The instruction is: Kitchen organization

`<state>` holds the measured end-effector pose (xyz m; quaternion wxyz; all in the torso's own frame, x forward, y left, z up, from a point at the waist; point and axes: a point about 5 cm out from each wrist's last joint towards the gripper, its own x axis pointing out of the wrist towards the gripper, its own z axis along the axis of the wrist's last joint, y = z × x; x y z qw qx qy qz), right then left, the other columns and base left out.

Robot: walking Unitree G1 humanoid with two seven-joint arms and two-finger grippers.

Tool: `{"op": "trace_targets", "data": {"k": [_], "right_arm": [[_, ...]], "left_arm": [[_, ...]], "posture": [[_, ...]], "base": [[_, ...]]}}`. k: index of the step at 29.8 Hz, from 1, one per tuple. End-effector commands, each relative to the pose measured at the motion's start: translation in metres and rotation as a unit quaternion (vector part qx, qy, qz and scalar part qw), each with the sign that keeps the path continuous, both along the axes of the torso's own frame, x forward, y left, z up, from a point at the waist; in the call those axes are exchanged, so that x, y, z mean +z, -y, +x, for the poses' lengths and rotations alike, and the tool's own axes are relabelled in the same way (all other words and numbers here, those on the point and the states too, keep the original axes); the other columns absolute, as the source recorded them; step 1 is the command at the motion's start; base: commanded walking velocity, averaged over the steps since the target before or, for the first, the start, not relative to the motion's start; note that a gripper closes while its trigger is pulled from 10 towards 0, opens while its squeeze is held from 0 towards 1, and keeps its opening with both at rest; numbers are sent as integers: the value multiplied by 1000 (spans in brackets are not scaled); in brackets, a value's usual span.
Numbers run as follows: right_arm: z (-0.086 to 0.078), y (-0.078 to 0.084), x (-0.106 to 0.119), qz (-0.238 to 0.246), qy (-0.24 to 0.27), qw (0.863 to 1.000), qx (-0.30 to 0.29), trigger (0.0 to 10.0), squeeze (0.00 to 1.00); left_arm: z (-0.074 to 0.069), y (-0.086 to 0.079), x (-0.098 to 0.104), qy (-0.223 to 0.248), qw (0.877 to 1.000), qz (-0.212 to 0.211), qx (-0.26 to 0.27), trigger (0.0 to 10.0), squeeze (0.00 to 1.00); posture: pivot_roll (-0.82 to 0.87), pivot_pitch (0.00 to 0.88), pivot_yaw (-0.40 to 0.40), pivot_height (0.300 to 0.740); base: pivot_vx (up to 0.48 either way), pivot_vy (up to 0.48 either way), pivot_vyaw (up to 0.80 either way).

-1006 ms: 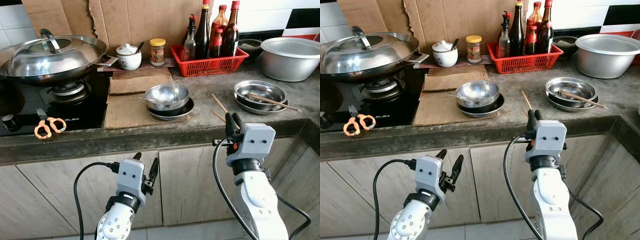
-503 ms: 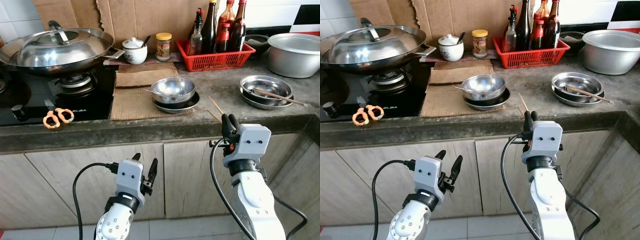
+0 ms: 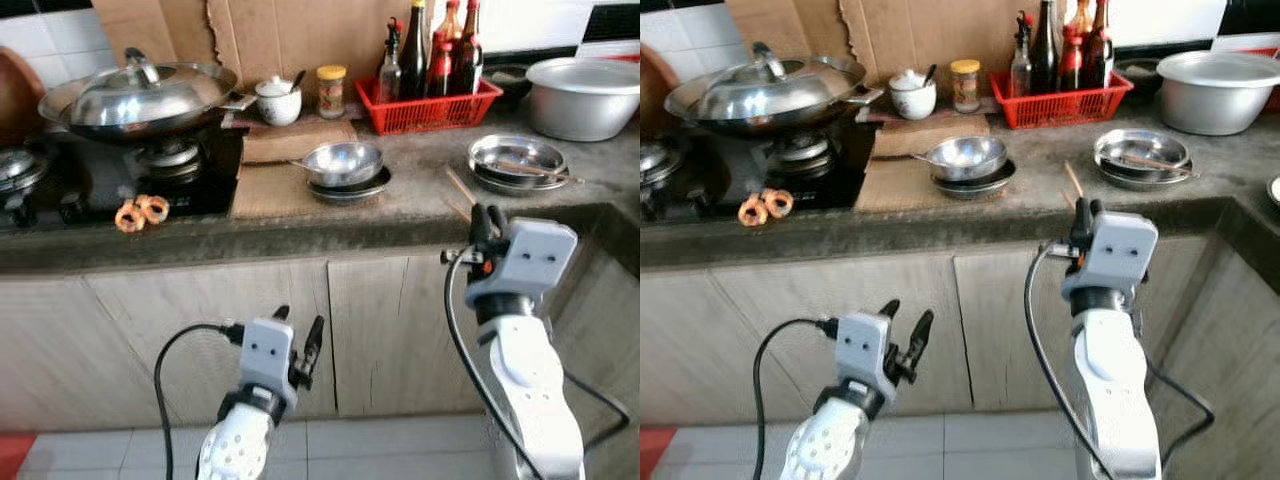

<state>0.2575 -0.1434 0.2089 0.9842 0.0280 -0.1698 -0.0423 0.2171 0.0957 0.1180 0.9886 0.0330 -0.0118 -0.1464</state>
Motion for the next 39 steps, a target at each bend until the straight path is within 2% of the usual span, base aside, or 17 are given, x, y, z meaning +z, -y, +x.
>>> {"op": "trace_targets", "data": {"k": [1, 9, 17, 18, 19, 26, 39], "right_arm": [[-4, 1, -6, -6, -12, 1000, 0, 10000, 0], [-10, -3, -21, -18, -45, 999, 17, 10000, 0], [-14, -13, -33, -28, -67, 996, 57, 10000, 0], [-15, -14, -36, -31, -72, 995, 62, 4745, 0], [-16, -15, -38, -32, -76, 994, 65, 0, 0], [-21, -19, -51, -37, -105, 991, 75, 0, 0], [-27, -23, -62, -41, -125, 989, 73, 0, 0]], "left_arm": [[0, 2, 1, -1, 1000, -3, -2, 10000, 0], [0, 2, 1, -1, 1000, -3, -2, 10000, 0], [0, 1, 0, -2, 1000, -6, 2, 10000, 0], [0, 1, 0, -4, 1000, -8, 4, 10000, 0], [0, 0, 0, -6, 1000, -10, 5, 10000, 0], [1, 0, -1, -11, 1000, -17, 5, 10000, 0], [1, -1, -2, -16, 1000, -20, 2, 10000, 0]], "posture": [[73, 8, 18, 740], [72, 7, 21, 740], [73, 8, 19, 740], [73, 8, 19, 740], [73, 8, 18, 740], [69, 9, 20, 740], [72, 9, 24, 740]], "base": [[-292, 0, 0], [-288, 0, 0], [0, 0, 0], [0, 0, 0], [0, 0, 0], [0, 0, 0], [0, 236, -774]]}}
